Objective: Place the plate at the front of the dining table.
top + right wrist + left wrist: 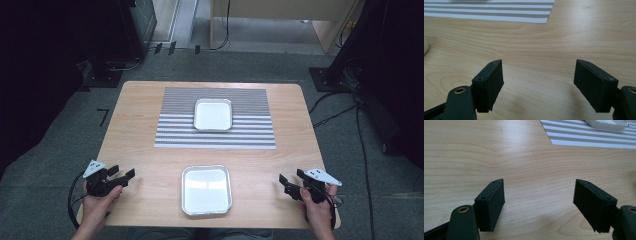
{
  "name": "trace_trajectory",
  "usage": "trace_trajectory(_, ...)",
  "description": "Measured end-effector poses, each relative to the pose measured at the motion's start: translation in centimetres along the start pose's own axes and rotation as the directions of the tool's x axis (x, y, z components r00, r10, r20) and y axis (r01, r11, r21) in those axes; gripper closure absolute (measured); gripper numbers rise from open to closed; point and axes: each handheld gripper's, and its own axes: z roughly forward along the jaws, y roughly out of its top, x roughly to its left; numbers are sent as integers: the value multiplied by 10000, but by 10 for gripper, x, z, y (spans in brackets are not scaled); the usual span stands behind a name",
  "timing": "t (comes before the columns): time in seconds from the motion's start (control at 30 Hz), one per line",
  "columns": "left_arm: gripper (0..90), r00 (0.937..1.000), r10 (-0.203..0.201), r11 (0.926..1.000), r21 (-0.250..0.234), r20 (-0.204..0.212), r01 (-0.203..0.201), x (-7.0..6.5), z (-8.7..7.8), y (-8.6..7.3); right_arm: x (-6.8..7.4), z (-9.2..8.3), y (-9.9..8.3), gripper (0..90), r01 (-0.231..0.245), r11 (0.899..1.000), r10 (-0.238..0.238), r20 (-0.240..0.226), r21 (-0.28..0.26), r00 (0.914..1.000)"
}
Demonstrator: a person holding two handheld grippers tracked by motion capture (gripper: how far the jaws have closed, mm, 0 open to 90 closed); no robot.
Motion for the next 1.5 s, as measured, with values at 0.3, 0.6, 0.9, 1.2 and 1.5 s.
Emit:
trace_trajectory(0.3,251,9971,152,9999,73,-748,-147,13,-14,-8,-17,-14,-11,234,-59,9996,53,195,285,9998)
trace_trajectory(0.6,256,9873,165,9988,480,-1582,-90,27,-24,-14,-30,-25,-17,232,8,9968,-67,729,795,9973)
trace_trajectory(0.9,236,9623,1332,9895,866,-2372,-1157,25,-25,-19,-37,-34,-27,153,382,9964,-507,1718,752,9838)
trace_trajectory(1.2,203,9626,1234,9907,864,-2413,-1054,26,-24,-19,-34,-34,-30,121,428,9967,-551,1905,684,9801)
trace_trajectory(1.5,203,9629,1243,9905,866,-2396,-1064,26,-24,-18,-34,-33,-30,111,359,9969,-491,1979,699,9790)
